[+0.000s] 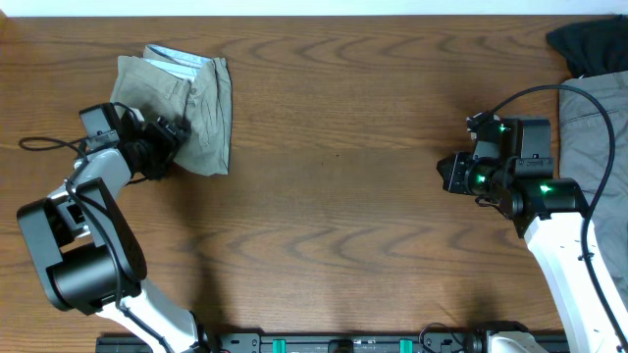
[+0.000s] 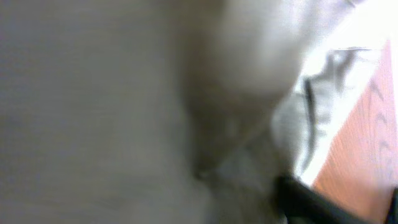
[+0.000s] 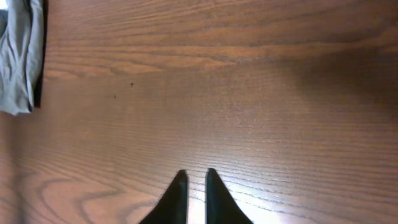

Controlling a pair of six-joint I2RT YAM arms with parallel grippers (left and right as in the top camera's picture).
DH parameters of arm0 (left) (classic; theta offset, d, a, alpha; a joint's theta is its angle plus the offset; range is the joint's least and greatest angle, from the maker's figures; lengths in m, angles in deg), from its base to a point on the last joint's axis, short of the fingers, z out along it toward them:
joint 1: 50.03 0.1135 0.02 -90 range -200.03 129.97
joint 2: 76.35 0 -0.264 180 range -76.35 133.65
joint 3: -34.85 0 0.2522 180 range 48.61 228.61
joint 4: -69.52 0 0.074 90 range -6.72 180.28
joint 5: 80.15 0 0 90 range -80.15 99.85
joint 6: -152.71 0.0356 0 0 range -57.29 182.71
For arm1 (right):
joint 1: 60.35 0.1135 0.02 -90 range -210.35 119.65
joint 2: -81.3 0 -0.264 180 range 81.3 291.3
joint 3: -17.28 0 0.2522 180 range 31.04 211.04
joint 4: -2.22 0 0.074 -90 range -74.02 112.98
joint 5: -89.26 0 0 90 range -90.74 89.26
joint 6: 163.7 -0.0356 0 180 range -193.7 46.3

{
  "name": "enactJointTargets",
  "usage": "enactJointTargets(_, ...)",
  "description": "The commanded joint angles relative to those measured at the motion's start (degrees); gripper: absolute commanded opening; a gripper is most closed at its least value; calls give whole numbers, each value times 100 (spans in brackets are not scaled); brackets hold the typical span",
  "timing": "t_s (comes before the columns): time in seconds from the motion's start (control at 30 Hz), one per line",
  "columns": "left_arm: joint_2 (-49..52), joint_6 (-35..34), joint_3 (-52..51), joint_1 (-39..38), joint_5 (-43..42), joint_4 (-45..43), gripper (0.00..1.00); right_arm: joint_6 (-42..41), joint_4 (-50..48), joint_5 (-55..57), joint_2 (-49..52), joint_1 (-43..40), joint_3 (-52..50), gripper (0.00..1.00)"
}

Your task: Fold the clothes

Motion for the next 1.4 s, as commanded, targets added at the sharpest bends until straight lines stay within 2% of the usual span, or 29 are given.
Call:
enactJointTargets(0.0,-52,103,-76,105,-125,273,95,-2,-13,17,7,-31,9,20)
enactJointTargets(0.13,-636,151,-26,177,-129,601,99,-2,-144,17,4,-31,9,33)
enactJointTargets(0.3,-1880,310,-20,118,-122,1679,99,-4,-560,-63,4,-33,9,41)
enactJointTargets(0.4,-2728,831,-20,-33,114,2387,99,-44,-986,-361,4,-37,9,44)
enactJointTargets(0.53,-4004,1829,-20,-310,859,3200,100,-144,-1620,-629,4,-81,9,46)
enactJointTargets(0.6,-4695,2426,-20,-391,901,3440,99,-181,-1908,-632,-4,-181,13,46)
enactJointTargets(0.73,-5934,3108,-20,-420,1145,3807,99,-179,-2389,-905,-153,-520,20,47)
enactJointTargets(0.83,-6819,3171,-20,-420,1845,4048,99,-177,-2682,-1298,-393,-820,20,50)
enactJointTargets(0.93,-7591,3167,-20,-420,2393,4297,100,-179,-2743,-1486,-754,-1099,20,60)
enactJointTargets(0.97,-7781,3169,-20,-420,2391,4363,98,-179,-2726,-1484,-861,-1150,20,69)
enactJointTargets(1.0,-7980,3167,-20,-420,2389,4444,98,-179,-2704,-1484,-977,-1180,17,90)
enactJointTargets(1.03,-8120,3167,-20,-420,2391,4524,98,-179,-2691,-1484,-1064,-1185,17,99)
enactJointTargets(1.37,-8446,3169,-22,-420,2389,5366,98,-179,-2468,-1482,-1259,-1172,17,99)
